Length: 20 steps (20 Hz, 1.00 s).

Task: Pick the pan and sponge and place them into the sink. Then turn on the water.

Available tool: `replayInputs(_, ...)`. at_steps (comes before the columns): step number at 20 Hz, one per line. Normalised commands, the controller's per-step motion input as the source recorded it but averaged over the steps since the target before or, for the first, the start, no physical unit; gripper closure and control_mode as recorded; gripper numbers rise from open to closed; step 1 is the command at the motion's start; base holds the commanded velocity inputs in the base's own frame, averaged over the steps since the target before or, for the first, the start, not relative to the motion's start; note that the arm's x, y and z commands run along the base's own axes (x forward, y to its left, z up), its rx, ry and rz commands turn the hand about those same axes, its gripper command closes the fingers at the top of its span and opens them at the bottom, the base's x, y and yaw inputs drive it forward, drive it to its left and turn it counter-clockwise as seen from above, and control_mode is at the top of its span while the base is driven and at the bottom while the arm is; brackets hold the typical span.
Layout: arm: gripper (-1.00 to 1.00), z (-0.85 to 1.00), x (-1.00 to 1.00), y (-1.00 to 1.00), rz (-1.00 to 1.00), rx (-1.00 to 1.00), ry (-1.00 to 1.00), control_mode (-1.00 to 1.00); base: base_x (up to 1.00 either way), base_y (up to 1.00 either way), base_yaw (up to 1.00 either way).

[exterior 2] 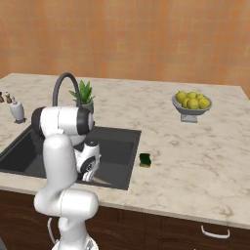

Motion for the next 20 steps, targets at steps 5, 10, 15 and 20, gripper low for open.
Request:
replayInputs(5,1.0,-0.28,0.02,0.05,0.0,0.0,-0.05,-1.0,0.0,0.0,0.0)
replayInputs(10,1.0,-0.18,0.07,0.06,0.0,0.0,-0.07,-1.0,0.0,0.0,0.0)
replayInputs(15,-1.0,-0.26,0.0,0.06,0.0,0.01,-0.1,-1.0,0.0,0.0,0.0)
replayInputs(20,-1.0,0.04,0.0,0.0,0.0,0.04,-0.06,-1.0,0.0,0.0,0.0)
